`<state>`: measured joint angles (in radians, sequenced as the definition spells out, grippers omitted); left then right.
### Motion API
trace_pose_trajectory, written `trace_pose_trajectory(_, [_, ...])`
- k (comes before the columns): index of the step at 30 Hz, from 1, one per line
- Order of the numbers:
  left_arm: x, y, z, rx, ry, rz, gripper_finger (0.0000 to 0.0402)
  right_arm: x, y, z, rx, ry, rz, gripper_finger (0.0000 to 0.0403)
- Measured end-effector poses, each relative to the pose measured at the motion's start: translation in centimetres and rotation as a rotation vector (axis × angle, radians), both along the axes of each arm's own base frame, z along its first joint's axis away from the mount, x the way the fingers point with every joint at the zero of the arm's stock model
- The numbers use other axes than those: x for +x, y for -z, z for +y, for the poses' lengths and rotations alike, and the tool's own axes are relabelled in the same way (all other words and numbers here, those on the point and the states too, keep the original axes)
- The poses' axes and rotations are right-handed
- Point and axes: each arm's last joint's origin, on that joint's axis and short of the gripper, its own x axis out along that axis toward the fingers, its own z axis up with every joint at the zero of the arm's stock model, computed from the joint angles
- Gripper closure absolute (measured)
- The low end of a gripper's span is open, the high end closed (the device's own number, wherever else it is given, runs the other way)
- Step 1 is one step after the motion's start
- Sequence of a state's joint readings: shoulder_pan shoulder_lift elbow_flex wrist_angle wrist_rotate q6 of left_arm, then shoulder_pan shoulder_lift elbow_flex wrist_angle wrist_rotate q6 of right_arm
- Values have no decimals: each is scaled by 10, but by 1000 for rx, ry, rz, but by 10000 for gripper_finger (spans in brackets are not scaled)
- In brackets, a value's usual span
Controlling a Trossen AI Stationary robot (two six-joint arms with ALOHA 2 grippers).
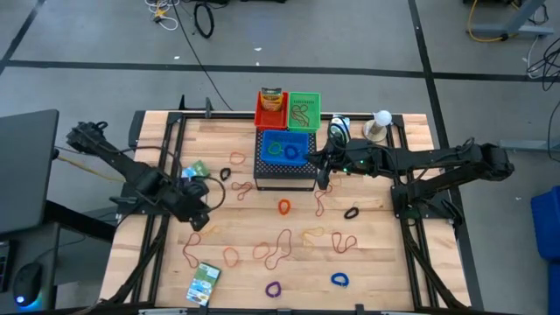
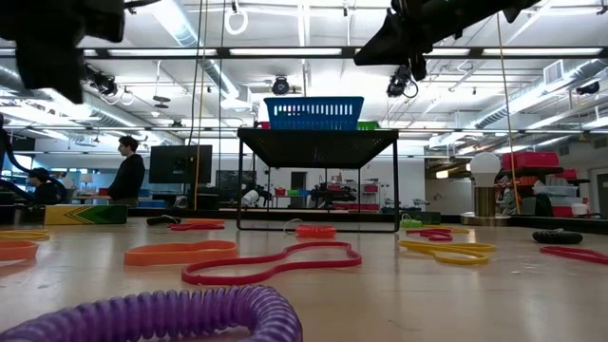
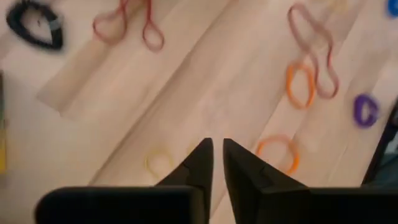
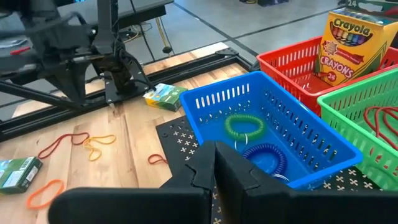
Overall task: Pick & Place Office Desk Supplies
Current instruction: Put the yellow rubber band into the green bin on the shelf
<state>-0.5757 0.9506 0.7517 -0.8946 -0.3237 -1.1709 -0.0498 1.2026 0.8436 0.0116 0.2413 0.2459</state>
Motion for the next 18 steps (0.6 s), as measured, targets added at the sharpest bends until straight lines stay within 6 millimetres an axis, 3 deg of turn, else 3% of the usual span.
trace_pose_trajectory(12, [17,45,-35,27,115,297,279,0,0,0,-1,1,-1,382])
trace_pose_trajectory(18, [22,52,-43,40,156,288,259,0,0,0,0,1,0,382])
